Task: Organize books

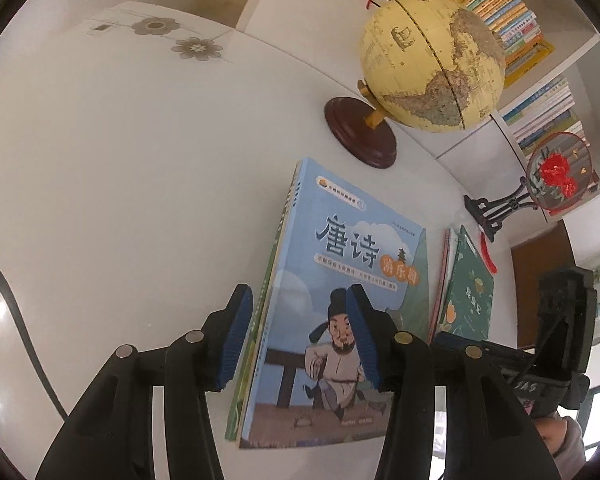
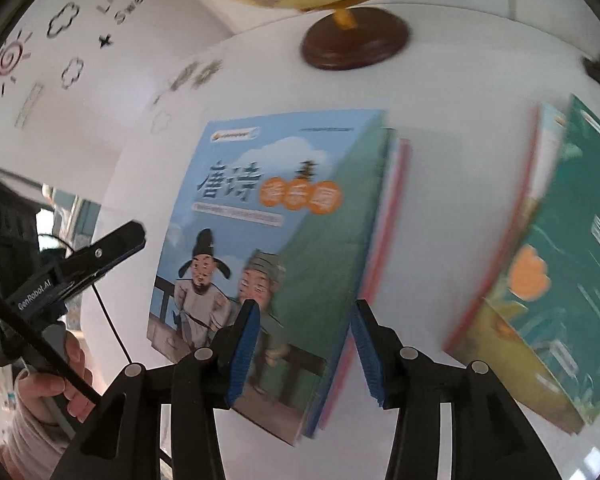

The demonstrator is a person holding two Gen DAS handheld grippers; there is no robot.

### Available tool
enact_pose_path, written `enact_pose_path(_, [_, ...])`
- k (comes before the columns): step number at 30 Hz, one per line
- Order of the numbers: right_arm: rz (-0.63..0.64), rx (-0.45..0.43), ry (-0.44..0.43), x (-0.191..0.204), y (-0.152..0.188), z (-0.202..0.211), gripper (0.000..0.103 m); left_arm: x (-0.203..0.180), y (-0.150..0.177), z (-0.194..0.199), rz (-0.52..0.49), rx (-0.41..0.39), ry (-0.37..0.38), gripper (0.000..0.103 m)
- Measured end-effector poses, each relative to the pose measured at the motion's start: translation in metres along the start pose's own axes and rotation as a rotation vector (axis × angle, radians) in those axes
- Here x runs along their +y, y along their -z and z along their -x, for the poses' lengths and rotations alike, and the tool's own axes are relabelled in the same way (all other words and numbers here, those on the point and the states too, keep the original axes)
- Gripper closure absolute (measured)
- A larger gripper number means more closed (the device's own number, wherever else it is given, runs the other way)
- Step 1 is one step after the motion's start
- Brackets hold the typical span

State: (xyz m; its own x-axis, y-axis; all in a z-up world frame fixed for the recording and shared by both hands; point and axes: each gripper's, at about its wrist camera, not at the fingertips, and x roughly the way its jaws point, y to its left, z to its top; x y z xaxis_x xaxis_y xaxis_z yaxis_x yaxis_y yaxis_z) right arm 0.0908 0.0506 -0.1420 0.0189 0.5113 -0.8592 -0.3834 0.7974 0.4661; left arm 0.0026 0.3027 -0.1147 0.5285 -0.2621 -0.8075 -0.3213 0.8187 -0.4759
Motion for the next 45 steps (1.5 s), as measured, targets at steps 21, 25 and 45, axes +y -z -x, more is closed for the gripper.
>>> enact_pose_path(21, [-0.327, -0.295, 0.071, -0.155, 0.097, 0.122, 0.054, -0.200, 0.055, -0.077, -0.287, 0.155, 0.092, 0.030])
enact_pose_path(25, [-0.376, -0.319, 0.092, -0.184, 0.108, 0.132, 0.054, -0.238, 0.064, -0.107, -0.358, 0.207, 0.072, 0.030])
enact_pose_path(45, [-0.321, -0.324, 0.090, -0.238, 0.066, 0.097, 0.054, -0.285, 0.030, -0.200, -0.450, 0.255, 0.057, 0.022])
